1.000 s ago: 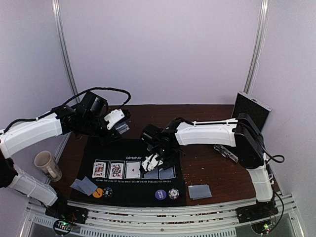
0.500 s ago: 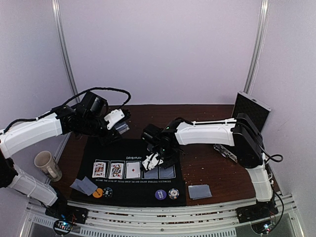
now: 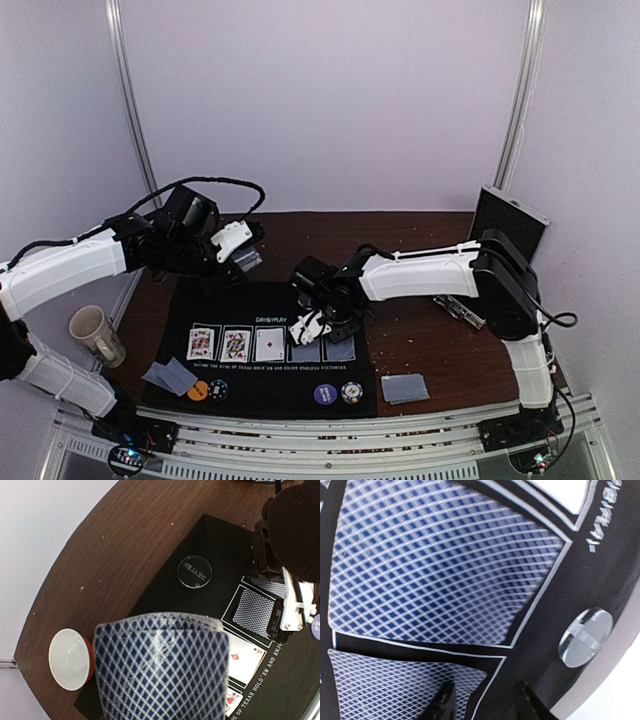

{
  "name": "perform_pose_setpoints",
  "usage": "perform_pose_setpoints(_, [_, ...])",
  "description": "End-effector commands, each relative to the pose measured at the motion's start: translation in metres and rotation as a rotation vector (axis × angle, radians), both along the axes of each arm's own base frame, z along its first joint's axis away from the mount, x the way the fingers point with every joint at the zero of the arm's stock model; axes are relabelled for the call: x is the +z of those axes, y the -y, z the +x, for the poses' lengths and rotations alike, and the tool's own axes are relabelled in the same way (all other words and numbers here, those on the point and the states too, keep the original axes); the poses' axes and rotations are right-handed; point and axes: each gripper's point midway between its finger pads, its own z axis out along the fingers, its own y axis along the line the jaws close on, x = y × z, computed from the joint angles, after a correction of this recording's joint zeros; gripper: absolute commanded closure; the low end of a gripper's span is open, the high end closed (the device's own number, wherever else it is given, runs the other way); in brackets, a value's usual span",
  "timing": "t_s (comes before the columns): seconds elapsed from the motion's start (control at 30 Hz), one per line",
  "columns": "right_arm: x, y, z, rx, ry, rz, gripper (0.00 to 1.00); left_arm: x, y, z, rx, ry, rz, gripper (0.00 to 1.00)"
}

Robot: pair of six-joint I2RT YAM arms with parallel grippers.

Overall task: Distribute texas hold em gaming equipment
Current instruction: Place the poker card in the community card area, then pass from the left arm to the right

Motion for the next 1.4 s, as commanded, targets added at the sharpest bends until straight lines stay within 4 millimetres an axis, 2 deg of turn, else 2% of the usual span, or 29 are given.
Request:
perform_pose_setpoints(0.0, [0.077, -0.019, 0.012, -0.084, 0.149, 0.286, 0.52, 0.012, 0.003, 0.007, 0.009, 0.041, -0.043, 0.65])
perform_pose_setpoints(0.07, [0.112, -0.025, 0.014, -0.124, 0.211, 0.468, 0.39, 0.013, 0.003, 0.006, 0.005, 0.044, -0.046, 0.65])
perform_pose_setpoints(0.1, [0.129, -0.025, 0.015, -0.151, 0.233, 0.564, 0.27, 0.014, 0.003, 0.005, -0.001, 0.045, -0.049, 0.65])
perform_pose_setpoints(0.13, [0.153, -0.025, 0.017, -0.194, 0.256, 0.698, 0.08, 0.014, 0.004, 0.005, -0.007, 0.044, -0.051, 0.65])
perform_pose_setpoints(0.17, [0.178, -0.023, 0.021, -0.261, 0.276, 0.851, 0.01, 0.014, 0.005, 0.004, -0.013, 0.044, -0.053, 0.65])
perform_pose_setpoints(0.2, [0.207, -0.020, 0.028, -0.348, 0.284, 1.023, 0.00, 0.015, 0.005, 0.004, -0.018, 0.046, -0.055, 0.65])
perform_pose_setpoints(0.3, [0.253, -0.003, 0.040, -0.584, 0.119, 1.333, 0.00, 0.019, 0.009, 0.000, -0.048, 0.051, -0.070, 0.65])
perform_pose_setpoints(0.37, [0.270, 0.000, 0.047, -0.704, -0.091, 1.458, 0.00, 0.025, 0.012, -0.004, -0.079, 0.055, -0.089, 0.65])
perform_pose_setpoints(0.43, [0.282, -0.005, 0.050, -0.783, -0.365, 1.567, 0.00, 0.029, 0.015, -0.009, -0.109, 0.059, -0.104, 0.65])
perform_pose_setpoints(0.53, [0.285, -0.028, 0.042, -0.767, -0.720, 1.614, 0.09, 0.034, 0.019, -0.015, -0.146, 0.066, -0.120, 0.65])
perform_pose_setpoints(0.63, [0.288, -0.054, 0.036, -0.758, -0.932, 1.580, 0.19, 0.036, 0.023, -0.019, -0.173, 0.065, -0.127, 0.65])
perform_pose_setpoints(0.73, [0.283, -0.081, 0.025, -0.724, -1.090, 1.510, 0.24, 0.036, 0.024, -0.020, -0.178, 0.066, -0.128, 0.65])
perform_pose_setpoints(0.83, [0.279, -0.102, 0.014, -0.679, -1.157, 1.458, 0.25, 0.036, 0.024, -0.020, -0.178, 0.064, -0.126, 0.65])
perform_pose_setpoints(0.93, [0.272, -0.114, 0.008, -0.666, -1.176, 1.427, 0.25, 0.036, 0.024, -0.021, -0.180, 0.064, -0.128, 0.65])
perform_pose_setpoints(1.13, [0.251, -0.125, 0.003, -0.681, -1.199, 1.364, 0.26, 0.035, 0.025, -0.022, -0.187, 0.059, -0.128, 0.65])
perform_pose_setpoints(1.37, [0.243, -0.136, 0.005, -0.694, -1.211, 1.326, 0.37, 0.035, 0.026, -0.022, -0.192, 0.060, -0.129, 0.65])
